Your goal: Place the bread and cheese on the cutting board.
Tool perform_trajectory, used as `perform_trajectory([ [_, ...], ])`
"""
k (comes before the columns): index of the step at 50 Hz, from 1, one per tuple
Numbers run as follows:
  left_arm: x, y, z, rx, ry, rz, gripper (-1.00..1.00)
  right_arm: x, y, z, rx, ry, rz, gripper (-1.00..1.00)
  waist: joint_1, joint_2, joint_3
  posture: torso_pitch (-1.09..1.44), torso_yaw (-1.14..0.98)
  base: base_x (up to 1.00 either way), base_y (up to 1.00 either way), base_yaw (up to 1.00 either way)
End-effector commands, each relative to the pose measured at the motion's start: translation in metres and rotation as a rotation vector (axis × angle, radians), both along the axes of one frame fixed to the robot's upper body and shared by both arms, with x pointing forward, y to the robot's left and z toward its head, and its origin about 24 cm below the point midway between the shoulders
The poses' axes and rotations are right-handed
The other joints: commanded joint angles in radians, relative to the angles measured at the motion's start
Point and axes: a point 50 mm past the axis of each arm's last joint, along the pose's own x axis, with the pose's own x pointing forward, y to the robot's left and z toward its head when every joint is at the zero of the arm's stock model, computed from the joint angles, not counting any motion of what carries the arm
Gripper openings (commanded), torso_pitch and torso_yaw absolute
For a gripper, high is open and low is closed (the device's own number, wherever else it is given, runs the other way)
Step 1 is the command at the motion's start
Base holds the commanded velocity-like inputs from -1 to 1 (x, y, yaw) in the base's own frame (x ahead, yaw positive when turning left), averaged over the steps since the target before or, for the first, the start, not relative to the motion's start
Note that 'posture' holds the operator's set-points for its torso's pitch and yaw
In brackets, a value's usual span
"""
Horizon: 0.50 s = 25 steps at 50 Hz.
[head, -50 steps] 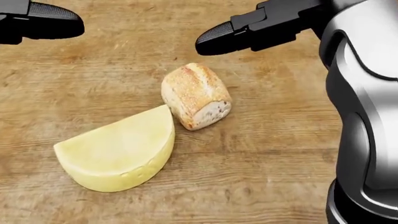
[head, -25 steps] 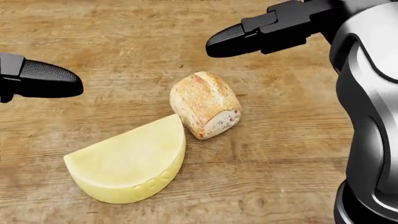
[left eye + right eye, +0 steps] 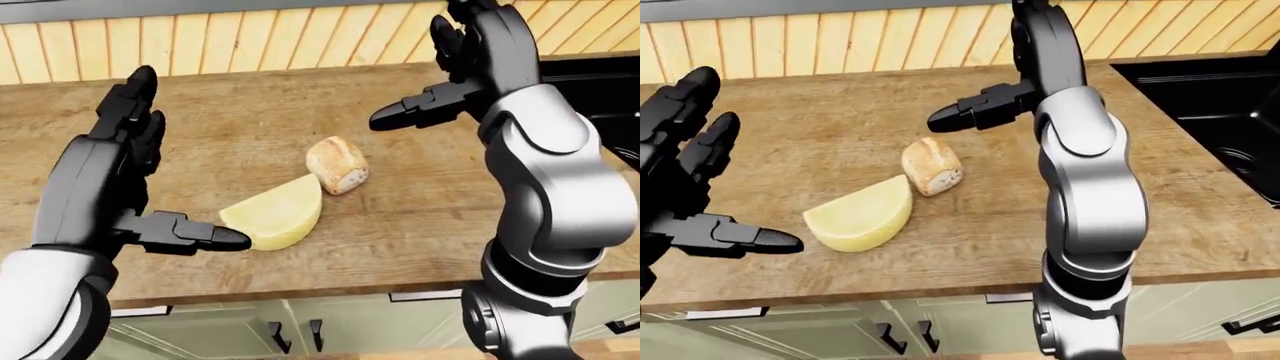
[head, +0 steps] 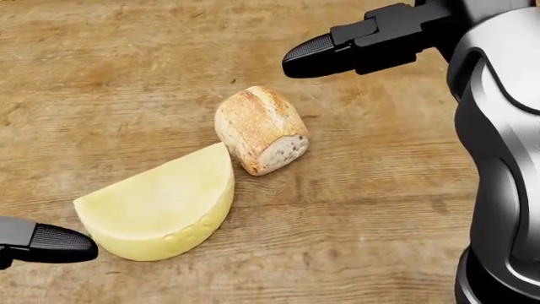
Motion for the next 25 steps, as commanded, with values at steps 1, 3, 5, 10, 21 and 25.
perform_trajectory([
  [1,-0.003,-0.008,0.003,-0.019,-0.084,-0.067,1.0,-0.006,0.002,0.014,-0.003,-0.08,0.007,1.0,-0.001,0.005,-0.021,0.0,0.0,0.0,0.0,0.0],
  [3,-0.003,-0.01,-0.005,-0.023,-0.077,-0.1,1.0,-0.006,0.001,0.014,-0.003,-0.08,0.006,1.0,0.0,0.008,-0.022,0.0,0.0,0.0,0.0,0.0],
  [5,-0.003,-0.015,-0.01,-0.023,-0.096,-0.149,1.0,-0.006,0.001,0.013,-0.005,-0.079,0.005,1.0,0.003,0.01,-0.024,0.0,0.0,0.0,0.0,0.0],
  [10,0.001,-0.02,-0.024,-0.038,-0.067,-0.183,1.0,-0.005,0.001,0.012,-0.005,-0.076,0.005,1.0,0.005,0.011,-0.029,0.0,0.0,0.0,0.0,0.0],
  [21,0.015,-0.018,-0.038,-0.016,-0.049,-0.15,1.0,-0.003,0.002,0.009,-0.004,-0.07,0.009,1.0,0.006,-0.003,-0.036,0.0,0.0,0.0,0.0,0.0],
  [25,0.018,-0.015,-0.043,0.0,-0.048,-0.124,1.0,-0.003,0.002,0.01,-0.004,-0.07,0.009,1.0,0.007,-0.01,-0.039,0.0,0.0,0.0,0.0,0.0],
])
